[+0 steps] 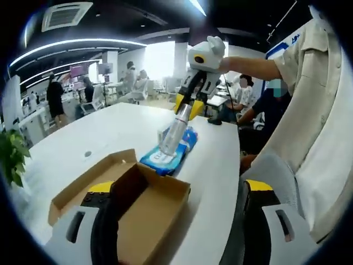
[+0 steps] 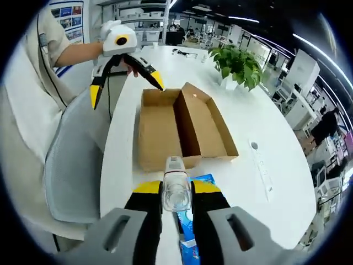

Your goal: Operate the shoe box by opening the lid, removing the specified soft item, and placing it in the target area until the item is outside and the box remains undamaged.

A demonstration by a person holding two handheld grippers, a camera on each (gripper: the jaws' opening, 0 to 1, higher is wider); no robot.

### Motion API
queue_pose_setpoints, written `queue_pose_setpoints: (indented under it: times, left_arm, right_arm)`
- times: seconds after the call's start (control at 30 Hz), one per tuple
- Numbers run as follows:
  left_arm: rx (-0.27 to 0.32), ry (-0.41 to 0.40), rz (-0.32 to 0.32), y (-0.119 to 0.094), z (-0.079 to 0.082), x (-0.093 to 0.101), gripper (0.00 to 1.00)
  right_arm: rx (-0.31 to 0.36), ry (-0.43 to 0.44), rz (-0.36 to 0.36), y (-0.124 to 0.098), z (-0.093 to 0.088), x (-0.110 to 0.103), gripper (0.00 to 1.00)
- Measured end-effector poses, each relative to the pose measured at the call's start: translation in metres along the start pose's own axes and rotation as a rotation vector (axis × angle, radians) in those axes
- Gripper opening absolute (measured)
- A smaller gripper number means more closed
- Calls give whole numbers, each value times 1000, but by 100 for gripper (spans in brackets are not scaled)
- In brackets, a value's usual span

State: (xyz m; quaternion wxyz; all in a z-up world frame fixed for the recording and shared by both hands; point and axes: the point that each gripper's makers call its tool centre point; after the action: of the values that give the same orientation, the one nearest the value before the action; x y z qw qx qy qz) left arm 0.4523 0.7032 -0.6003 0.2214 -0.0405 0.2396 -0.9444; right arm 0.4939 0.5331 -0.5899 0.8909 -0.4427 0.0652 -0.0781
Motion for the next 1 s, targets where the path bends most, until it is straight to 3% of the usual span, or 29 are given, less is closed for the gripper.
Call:
queue_pose_setpoints:
  times: [0.4, 1.0]
  left_arm:
    - [-5, -31, 93, -25, -15, -10, 100]
    - [-6, -68, 252, -66, -40, -36, 100]
  right_arm:
    - [-128, -2, -10, -8, -22, 38, 16]
    - [-353, -40, 9, 3, -45, 85, 17]
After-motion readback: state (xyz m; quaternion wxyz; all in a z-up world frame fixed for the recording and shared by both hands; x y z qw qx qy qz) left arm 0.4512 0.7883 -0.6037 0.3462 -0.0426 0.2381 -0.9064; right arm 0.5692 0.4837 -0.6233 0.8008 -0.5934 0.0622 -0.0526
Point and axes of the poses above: the point that each gripper's makers call its tool centre point, and the gripper's own axes: y roughly forward along the fingers, x roughly to its right, z roughly out of its top, and after that the axes turned 13 degrees about z, right-handed
